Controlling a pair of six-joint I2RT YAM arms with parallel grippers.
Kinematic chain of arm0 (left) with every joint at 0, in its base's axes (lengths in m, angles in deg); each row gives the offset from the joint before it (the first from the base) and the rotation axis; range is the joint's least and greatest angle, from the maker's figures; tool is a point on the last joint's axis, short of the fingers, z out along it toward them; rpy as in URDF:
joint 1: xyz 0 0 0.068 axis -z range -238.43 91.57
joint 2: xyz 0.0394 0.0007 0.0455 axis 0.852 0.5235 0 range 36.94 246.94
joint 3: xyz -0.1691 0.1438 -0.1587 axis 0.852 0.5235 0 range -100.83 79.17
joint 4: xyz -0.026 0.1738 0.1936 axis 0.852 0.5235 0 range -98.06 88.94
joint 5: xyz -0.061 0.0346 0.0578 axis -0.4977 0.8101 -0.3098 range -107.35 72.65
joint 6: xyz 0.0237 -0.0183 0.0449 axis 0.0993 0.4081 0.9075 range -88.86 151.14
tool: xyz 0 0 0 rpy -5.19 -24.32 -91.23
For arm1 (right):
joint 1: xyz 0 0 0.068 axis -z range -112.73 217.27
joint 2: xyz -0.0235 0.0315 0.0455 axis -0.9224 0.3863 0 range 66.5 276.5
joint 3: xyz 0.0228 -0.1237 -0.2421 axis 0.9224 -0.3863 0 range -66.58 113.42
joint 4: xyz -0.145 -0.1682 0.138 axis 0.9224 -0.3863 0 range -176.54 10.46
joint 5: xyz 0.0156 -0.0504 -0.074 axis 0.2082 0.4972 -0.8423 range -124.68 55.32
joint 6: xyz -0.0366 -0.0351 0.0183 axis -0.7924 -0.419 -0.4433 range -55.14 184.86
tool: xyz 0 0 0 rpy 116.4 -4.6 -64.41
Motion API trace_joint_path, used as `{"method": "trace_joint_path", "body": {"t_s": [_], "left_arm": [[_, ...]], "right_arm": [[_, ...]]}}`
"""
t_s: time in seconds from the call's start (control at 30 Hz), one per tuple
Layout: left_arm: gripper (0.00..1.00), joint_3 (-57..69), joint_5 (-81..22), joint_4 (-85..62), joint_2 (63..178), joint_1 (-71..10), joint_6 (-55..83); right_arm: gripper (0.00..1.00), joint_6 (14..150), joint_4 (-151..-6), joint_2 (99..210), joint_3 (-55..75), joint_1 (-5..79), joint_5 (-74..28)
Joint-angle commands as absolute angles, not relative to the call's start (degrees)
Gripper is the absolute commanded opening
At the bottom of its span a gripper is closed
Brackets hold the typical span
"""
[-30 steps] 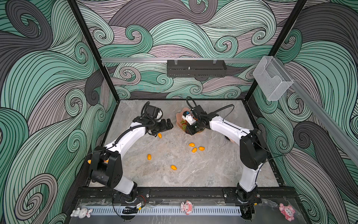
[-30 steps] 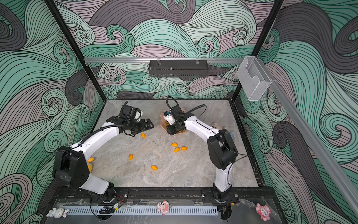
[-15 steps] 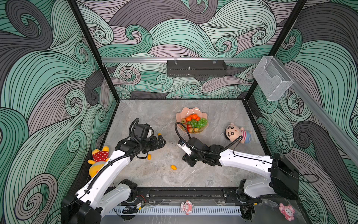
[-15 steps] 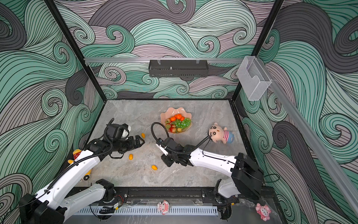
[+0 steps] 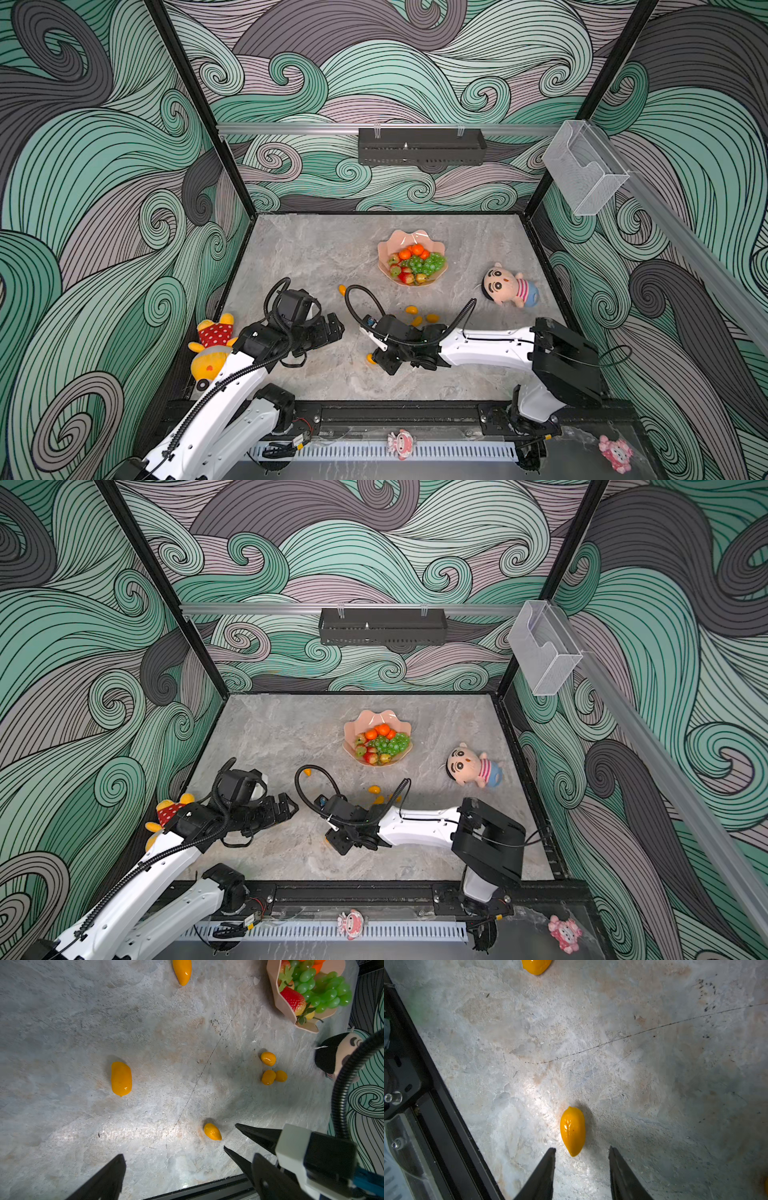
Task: Arrange fruit in a fruit bowl
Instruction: Pick up the fruit from the bottom-center of the table.
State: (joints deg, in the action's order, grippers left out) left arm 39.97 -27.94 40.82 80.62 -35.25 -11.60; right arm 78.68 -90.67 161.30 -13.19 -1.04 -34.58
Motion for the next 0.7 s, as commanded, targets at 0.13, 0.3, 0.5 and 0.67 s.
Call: {"method": "trace_joint_path", "body": {"t_s": [0.13, 0.3, 0.5, 0.67], "left_arm": [[0.98, 39.62, -26.93, 42.3, 80.27, -34.96, -12.72], [0.98, 39.92, -27.1, 42.13, 80.27, -34.9, -12.81], [0.98, 40.07, -27.21, 41.86, 80.05, -34.96, -12.9], [0.98, 39.99, -27.28, 41.8, 80.05, -34.97, -12.81]], "right_arm": [[0.4, 78.92, -89.89, 164.85, -10.25, -1.64, -31.13], [0.37, 78.55, -91.13, 167.06, -9.12, -2.14, -30.62], [0.33, 78.57, -91.67, 168.05, -9.01, -2.42, -31.38], [0.32, 78.81, -92.57, 169.09, -8.55, -2.51, -32.96]]}}
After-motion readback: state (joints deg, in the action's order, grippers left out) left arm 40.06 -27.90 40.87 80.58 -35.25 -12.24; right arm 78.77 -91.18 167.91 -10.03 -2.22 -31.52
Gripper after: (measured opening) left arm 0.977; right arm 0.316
